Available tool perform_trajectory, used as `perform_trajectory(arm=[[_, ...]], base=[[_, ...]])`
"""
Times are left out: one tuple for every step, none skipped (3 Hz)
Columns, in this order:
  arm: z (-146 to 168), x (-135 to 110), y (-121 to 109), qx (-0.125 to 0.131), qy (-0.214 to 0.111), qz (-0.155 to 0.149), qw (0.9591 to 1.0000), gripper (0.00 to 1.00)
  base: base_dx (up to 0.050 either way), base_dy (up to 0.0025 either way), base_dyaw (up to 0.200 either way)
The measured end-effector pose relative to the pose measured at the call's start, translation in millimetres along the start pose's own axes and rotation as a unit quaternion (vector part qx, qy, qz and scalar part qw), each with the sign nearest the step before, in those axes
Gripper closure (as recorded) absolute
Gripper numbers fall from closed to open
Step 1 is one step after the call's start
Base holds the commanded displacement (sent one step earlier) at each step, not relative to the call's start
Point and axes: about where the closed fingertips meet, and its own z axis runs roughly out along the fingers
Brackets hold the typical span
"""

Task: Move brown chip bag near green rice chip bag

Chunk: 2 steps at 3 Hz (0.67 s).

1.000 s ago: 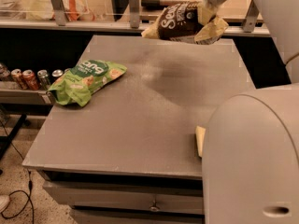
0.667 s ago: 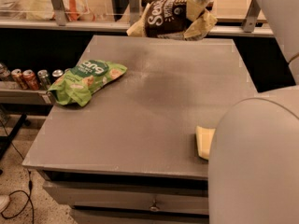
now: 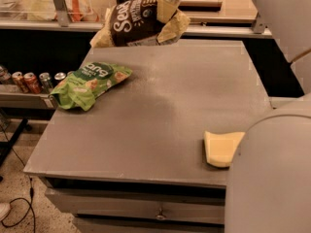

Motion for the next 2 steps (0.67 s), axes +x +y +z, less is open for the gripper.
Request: perform_trajectory(arm=[[17,-38,28,-0.030,-0.009,-0.038,0.9988,1.00],[34,-69,44,-0.051,-0.016,-0.055,0.9970,1.00]], base=[[0.000,0.00000,0.000],[0.000,0.00000,0.000]])
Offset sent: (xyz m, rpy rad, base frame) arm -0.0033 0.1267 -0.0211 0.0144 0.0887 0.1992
